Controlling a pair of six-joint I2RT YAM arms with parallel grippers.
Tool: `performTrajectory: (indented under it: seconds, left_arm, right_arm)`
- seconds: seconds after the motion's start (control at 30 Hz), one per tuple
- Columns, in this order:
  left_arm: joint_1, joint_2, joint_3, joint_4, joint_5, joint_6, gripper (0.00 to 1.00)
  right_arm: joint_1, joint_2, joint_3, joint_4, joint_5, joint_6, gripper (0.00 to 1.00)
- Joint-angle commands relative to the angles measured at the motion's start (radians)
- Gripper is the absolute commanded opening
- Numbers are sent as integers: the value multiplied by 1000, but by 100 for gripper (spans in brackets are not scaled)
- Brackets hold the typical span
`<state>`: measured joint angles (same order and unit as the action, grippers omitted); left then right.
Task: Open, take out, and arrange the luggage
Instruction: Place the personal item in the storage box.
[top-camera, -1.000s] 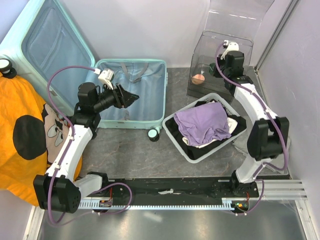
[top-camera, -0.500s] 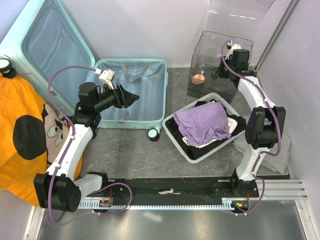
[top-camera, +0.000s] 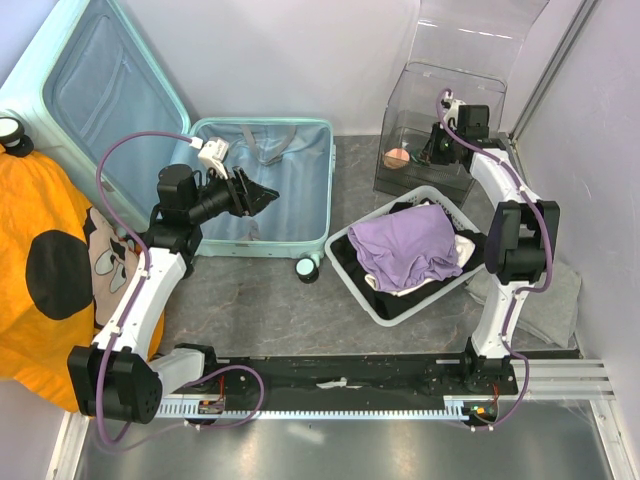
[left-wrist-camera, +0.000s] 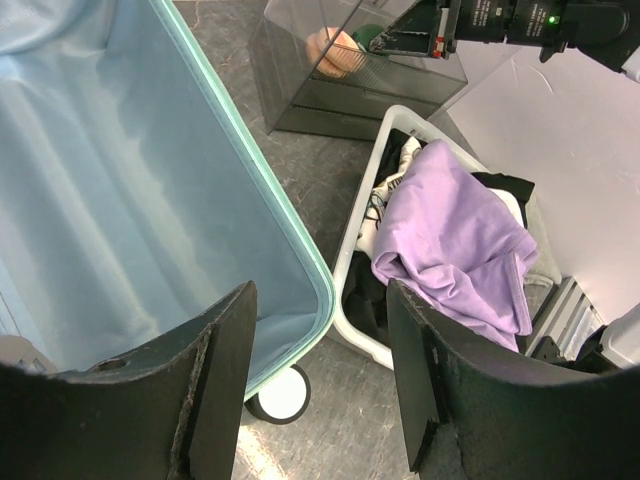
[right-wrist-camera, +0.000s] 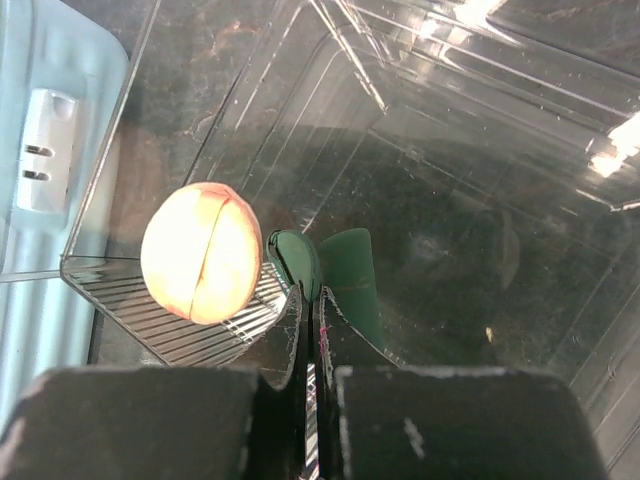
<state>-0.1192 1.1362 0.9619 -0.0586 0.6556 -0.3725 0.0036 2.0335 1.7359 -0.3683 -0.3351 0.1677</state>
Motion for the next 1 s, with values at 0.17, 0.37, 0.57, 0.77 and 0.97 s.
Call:
performTrajectory:
  seconds: [0.17, 0.37, 0.57, 0.77, 0.97]
  left_arm:
    - [4, -4, 28, 16, 9, 26, 62]
    - [4, -10, 29, 14, 10, 23, 62]
    - [4, -15, 29, 16, 19, 14, 62]
    - [4, -18, 31, 16, 21, 14, 62]
    - [4, -15, 29, 16, 21, 14, 62]
  right_arm:
    - [1, -35, 34, -27, 2, -22, 0]
    - [1, -99, 25, -15, -38, 23, 0]
    - [1, -107, -1, 11, -73, 58, 0]
    - [1, -56, -19, 40, -127, 104, 0]
    - [-28, -45, -48, 62, -127, 124, 0]
